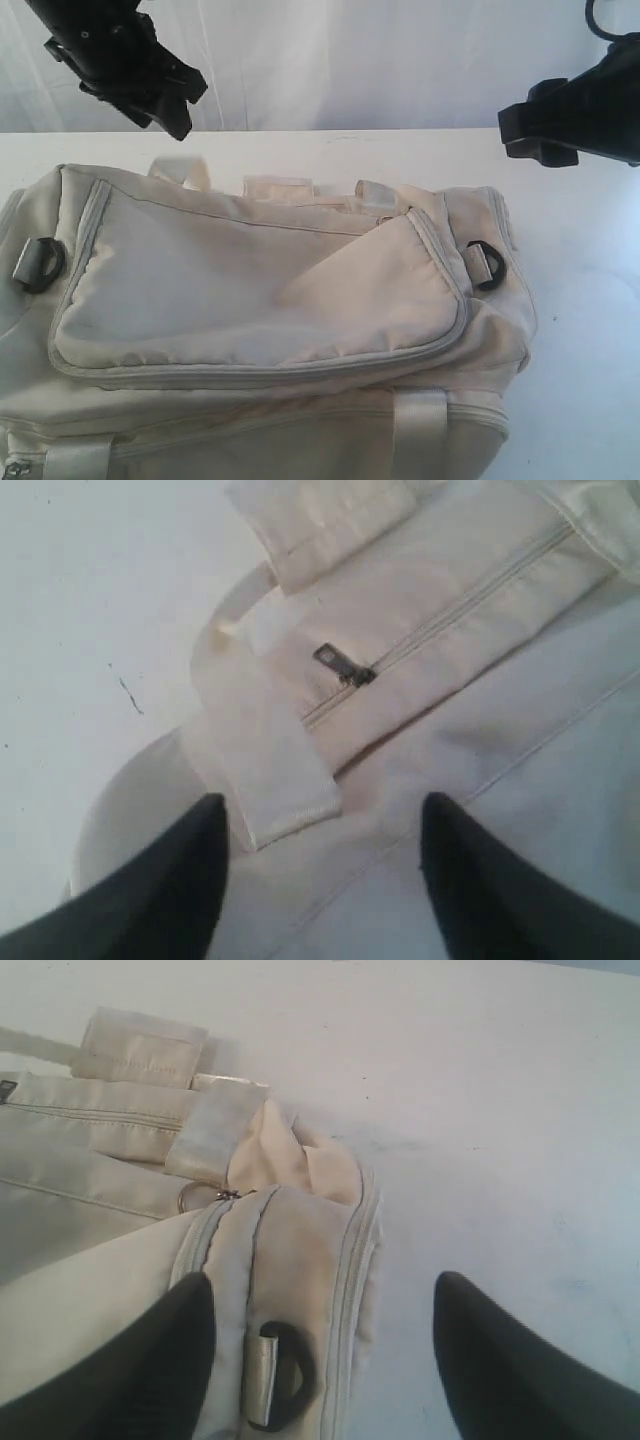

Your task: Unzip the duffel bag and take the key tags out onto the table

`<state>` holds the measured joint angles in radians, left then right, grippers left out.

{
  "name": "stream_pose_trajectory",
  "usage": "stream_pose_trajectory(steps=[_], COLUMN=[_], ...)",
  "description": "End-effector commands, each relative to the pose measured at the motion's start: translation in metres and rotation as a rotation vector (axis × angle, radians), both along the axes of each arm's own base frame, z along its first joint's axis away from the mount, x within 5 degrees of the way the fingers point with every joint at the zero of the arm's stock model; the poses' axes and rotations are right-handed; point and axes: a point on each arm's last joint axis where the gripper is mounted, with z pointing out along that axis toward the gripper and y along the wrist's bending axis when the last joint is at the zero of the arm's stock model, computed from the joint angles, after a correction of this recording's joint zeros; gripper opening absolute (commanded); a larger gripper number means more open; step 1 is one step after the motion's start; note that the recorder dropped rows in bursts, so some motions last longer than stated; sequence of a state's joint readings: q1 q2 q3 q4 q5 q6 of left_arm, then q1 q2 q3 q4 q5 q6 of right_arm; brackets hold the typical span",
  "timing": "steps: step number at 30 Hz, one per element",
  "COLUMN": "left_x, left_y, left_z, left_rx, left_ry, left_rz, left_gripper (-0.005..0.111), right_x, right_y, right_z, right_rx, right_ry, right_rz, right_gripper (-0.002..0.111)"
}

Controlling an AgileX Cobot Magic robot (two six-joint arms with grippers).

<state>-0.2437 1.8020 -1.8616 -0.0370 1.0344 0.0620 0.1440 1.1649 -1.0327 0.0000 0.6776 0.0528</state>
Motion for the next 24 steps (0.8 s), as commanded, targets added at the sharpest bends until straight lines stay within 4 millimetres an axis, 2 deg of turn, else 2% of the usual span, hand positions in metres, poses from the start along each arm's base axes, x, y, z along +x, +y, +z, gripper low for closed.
stream_pose_trajectory(steps=[1, 3, 5, 9, 13, 18, 24], left_x=[-0.004, -0.003, 0.0, 0.017, 0.035, 0.054, 0.061], left_y=[-0.01, -0.025, -0.041, -0.077, -0.107, -0.121, -0.135], left_z=[0.022, 0.026, 0.017, -0.025, -0.066, -0.11, -0.124], left_rx=[-0.158, -0.306, -0.377, -0.479, -0.531, -0.55, -0.702], left_ry=[-0.07, -0.069, -0.043, 0.071, 0.089, 0.105, 0.082], left_rz=[-0.006, -0.07, -0.14, -0.207, -0.242, -0.186, -0.249], left_gripper=[0.073, 0.071, 0.068, 0.068, 0.068, 0.068, 0.068], right_x=[-0.001, -0.001, -0.001, -0.002, -0.002, -0.002, -0.002], right_y=[-0.001, -0.001, -0.001, -0.001, -0.001, -0.001, -0.001], right_z=[0.002, 0.002, 0.002, 0.001, 0.001, 0.001, 0.001], right_rx=[0.003, 0.005, 0.005, 0.004, 0.004, 0.004, 0.004], right_ry=[-0.01, -0.008, -0.008, 0.001, 0.003, 0.003, 0.003], right_rz=[-0.002, -0.002, -0.002, -0.002, -0.002, -0.002, -0.002], right_gripper=[0.059, 0.059, 0.059, 0.059, 0.059, 0.059, 0.059])
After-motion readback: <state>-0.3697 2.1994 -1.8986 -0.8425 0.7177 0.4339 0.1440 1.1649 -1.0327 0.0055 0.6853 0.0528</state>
